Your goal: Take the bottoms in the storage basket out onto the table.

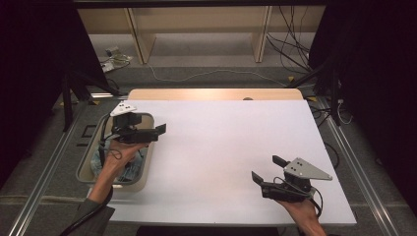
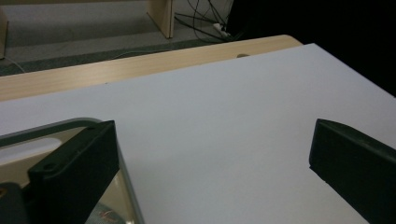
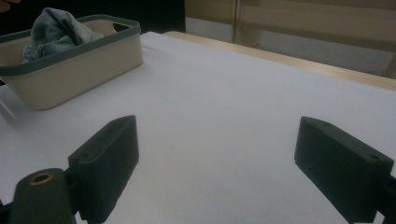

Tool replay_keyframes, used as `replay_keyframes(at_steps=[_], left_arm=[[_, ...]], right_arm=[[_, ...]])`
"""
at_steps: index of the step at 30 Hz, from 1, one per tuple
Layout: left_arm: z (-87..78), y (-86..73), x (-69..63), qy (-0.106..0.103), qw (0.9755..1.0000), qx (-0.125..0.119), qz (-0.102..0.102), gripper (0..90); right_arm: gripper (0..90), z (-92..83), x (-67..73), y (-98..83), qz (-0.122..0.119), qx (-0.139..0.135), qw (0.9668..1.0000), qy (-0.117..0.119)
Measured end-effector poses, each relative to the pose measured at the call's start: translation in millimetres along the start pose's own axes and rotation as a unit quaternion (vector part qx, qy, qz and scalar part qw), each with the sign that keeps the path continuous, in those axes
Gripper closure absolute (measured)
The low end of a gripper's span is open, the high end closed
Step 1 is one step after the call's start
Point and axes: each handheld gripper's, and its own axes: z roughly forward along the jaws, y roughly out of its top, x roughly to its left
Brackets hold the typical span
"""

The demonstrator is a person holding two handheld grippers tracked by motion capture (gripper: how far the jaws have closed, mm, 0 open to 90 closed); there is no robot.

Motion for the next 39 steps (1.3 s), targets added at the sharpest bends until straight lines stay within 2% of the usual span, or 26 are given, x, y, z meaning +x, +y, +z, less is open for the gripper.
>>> replay_keyframes(at_steps=[2,7,12,16,19,22,29,35,36,37,39], left_arm=[[-1.3,1.2,6.2,0.01,0.9997,0.02,0.003,1.9],[-6.1,3.9,15.2,0.014,0.9989,0.045,-0.003,2.5],[-13.0,5.6,26.0,0.027,0.9983,0.05,-0.014,2.6],[-19.9,5.1,42.6,0.048,0.9969,0.056,-0.028,2.9],[-23.0,4.0,50.2,0.07,0.9955,0.06,-0.025,3.4],[-24.3,1.6,58.1,0.077,0.9943,0.067,-0.033,3.6],[-22.0,-4.7,71.1,0.094,0.9897,0.099,-0.044,3.6],[-17.2,-12.6,80.6,0.109,0.9838,0.133,-0.051,3.6],[-17.2,-12.6,80.6,0.109,0.9838,0.133,-0.051,3.6],[-16.1,-14.8,83.2,0.113,0.9821,0.142,-0.051,3.6],[-15.5,-16.9,86.2,0.114,0.9804,0.152,-0.051,3.7]], right_arm=[[14.7,0.4,1.1,0.2,-0.001,0.0,1.0,0.001],[15.2,0.8,1.4,0.0,-0.005,0.003,1.0,0.006],[15.3,0.9,2.2,0.0,-0.006,0.005,0.9999,0.009],[15.3,1.9,2.6,-0.3,-0.008,0.009,0.9999,0.011],[15.3,2.5,2.8,-0.3,-0.01,0.011,0.9998,0.012],[15.3,2.5,3.2,-0.4,-0.011,0.012,0.9998,0.014],[15.3,2.7,3.7,-0.4,-0.012,0.012,0.9997,0.016],[15.3,3.4,4.4,-0.5,-0.017,0.014,0.9996,0.015],[15.3,3.4,4.4,-0.5,-0.017,0.014,0.9996,0.015],[15.3,3.8,4.3,-0.6,-0.016,0.016,0.9996,0.015],[15.3,4.5,3.2,-0.9,-0.009,0.023,0.9995,0.017]])
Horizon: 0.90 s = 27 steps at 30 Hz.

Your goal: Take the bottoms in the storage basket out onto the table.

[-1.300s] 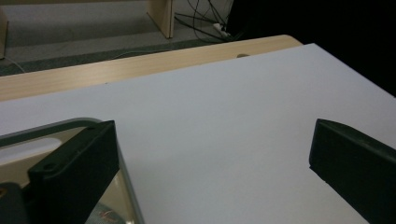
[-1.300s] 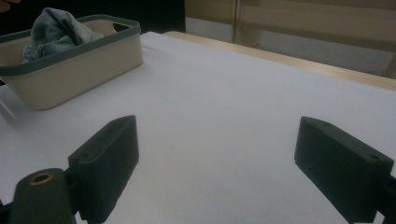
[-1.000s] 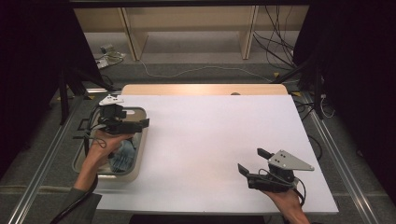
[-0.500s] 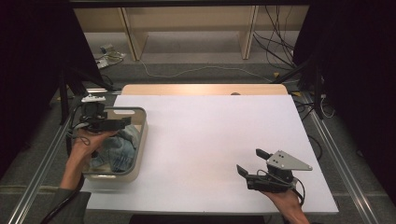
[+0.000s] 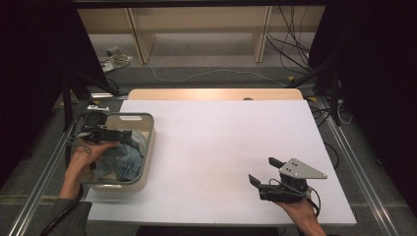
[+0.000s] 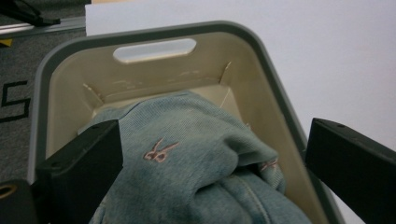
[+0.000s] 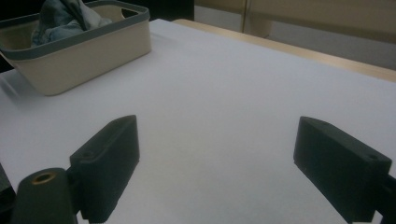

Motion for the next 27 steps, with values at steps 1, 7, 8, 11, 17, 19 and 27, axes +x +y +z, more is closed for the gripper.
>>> replay_keyframes(at_steps=[1,7,8,11,17,19,27], left_arm=[[1.0,-1.0,1.6,-0.002,1.0,0.006,-0.002,3.7],[5.3,-6.4,11.0,-0.008,0.9991,0.042,-0.007,3.9],[5.3,-6.4,11.0,-0.008,0.9991,0.042,-0.007,3.9],[8.3,-9.4,15.9,-0.016,0.9979,0.062,-0.013,3.9],[15.0,-13.6,17.9,-0.008,0.9961,0.088,-0.008,3.9],[18.1,-14.8,19.2,-0.009,0.9951,0.098,-0.01,3.8],[27.8,-19.7,21.0,-0.017,0.9928,0.117,-0.016,2.9]], right_arm=[[15.3,0.5,-0.8,-0.3,0.002,0.0,1.0,-0.001],[15.4,0.1,-0.7,-0.2,0.0,0.003,1.0,-0.002],[15.4,0.1,-0.7,-0.2,0.0,0.003,1.0,-0.002],[15.4,1.4,-0.6,-0.5,0.0,0.005,1.0,-0.002],[15.5,1.8,0.0,-0.7,-0.002,0.008,1.0,0.0],[15.4,2.3,0.2,-0.7,-0.001,0.01,0.9999,-0.001],[15.5,3.0,0.8,-1.0,-0.007,0.012,0.9999,0.001]])
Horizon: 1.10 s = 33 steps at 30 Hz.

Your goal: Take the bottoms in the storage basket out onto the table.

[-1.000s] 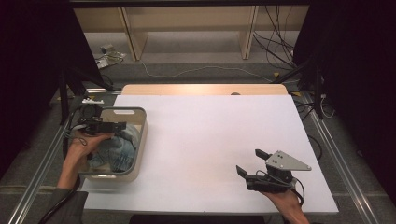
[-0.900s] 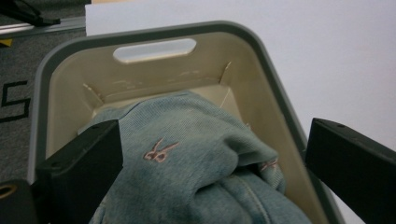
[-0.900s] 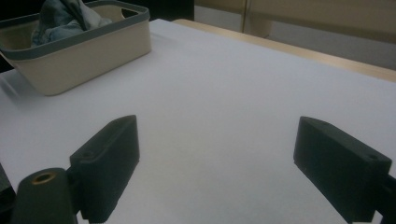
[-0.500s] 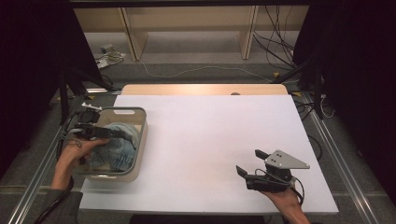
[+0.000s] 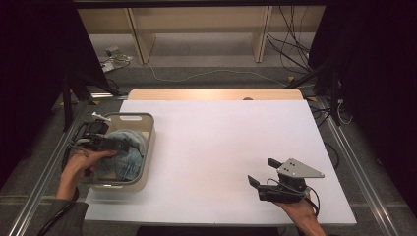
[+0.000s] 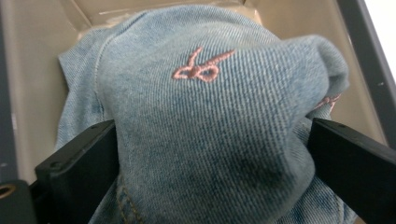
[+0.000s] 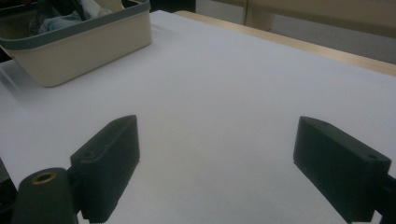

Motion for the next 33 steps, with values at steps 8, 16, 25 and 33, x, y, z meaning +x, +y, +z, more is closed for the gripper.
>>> replay_keyframes(at_steps=[8,16,25,33], left_arm=[[9.6,-2.5,1.8,-0.004,0.9997,0.025,0.0,0.0],[21.7,-2.8,4.1,-0.01,0.9987,0.049,0.002,0.0],[30.3,-3.7,7.2,-0.018,0.998,0.061,0.006,0.0],[27.5,-7.0,14.6,-0.018,0.9994,0.027,-0.009,27.5]], right_arm=[[15.6,3.7,1.4,0.8,-0.003,0.006,1.0,0.001],[15.6,3.9,2.1,0.7,-0.003,0.007,1.0,0.001],[15.6,4.9,2.2,0.4,-0.005,0.01,0.9999,0.003],[16.1,4.9,2.1,0.4,-0.002,0.011,0.9999,0.001]])
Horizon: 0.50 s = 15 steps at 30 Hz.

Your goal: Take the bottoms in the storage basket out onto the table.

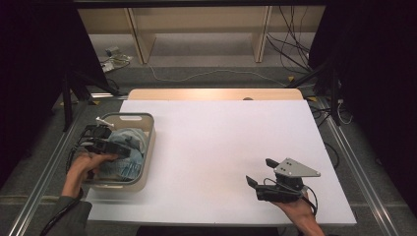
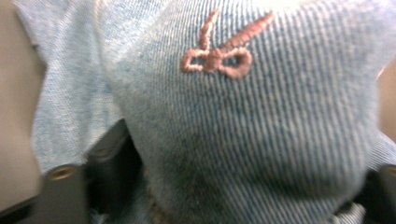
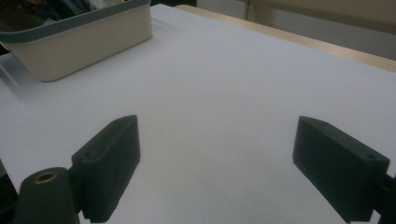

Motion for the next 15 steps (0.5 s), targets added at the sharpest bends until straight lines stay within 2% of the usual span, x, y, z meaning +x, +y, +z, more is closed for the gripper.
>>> replay_keyframes(at_steps=[4,7,15], left_arm=[[-4.4,-1.5,2.5,0.001,0.9999,-0.017,-0.002,45.2],[-7.8,-1.0,0.7,0.005,0.9998,-0.019,0.003,53.2],[-16.2,0.8,-5.3,0.012,0.9993,-0.032,0.015,57.9]], right_arm=[[16.2,-0.1,0.0,0.1,0.0,0.0,1.0,-0.001],[16.3,0.0,0.0,0.2,-0.002,0.0,1.0,0.0],[16.6,-0.9,0.2,0.6,-0.004,0.0,1.0,-0.001]])
